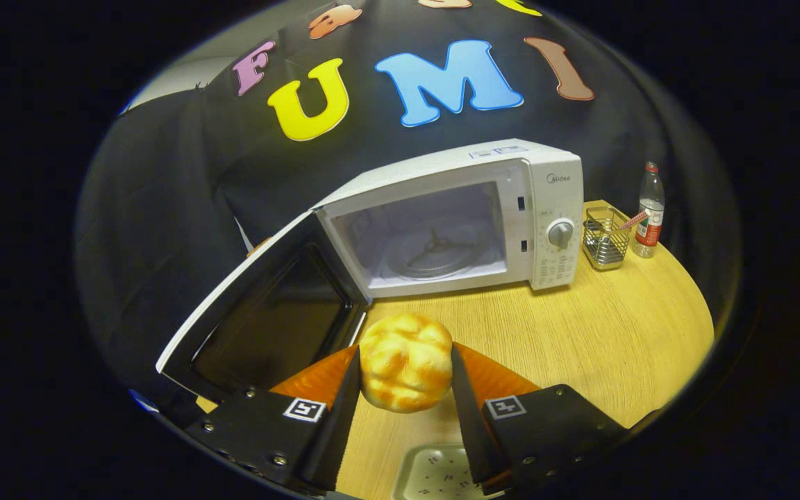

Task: Open the microwave, put the food inside, and close the microwave door.

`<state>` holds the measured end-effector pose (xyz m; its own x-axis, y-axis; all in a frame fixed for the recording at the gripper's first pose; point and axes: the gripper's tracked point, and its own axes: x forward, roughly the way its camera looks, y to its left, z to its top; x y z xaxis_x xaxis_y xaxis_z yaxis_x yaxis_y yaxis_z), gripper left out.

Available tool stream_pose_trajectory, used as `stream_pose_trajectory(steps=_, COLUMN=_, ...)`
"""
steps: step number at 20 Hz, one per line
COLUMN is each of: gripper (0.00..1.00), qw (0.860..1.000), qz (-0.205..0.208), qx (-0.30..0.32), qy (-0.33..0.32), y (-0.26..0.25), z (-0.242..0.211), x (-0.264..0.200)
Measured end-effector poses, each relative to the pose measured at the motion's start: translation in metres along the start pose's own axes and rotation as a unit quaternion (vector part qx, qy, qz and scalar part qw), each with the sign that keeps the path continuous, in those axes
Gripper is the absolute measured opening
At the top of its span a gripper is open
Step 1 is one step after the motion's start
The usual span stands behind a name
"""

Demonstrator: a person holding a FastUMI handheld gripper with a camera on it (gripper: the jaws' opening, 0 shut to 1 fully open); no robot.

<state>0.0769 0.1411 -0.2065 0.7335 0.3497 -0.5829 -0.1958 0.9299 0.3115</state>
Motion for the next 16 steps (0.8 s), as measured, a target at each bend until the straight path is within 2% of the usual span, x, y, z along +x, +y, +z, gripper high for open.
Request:
stream_pose_trajectory(steps=4, gripper=0.69, qw=0.999, qz=0.007, qx=0.022, qy=-0.042, y=0.007, z=0.027, x=0.020)
stream_pose_trajectory(steps=16, gripper=0.69, qw=0.988, qz=0.016, qx=0.083, qy=-0.125, y=0.016, z=0.071, x=0.099)
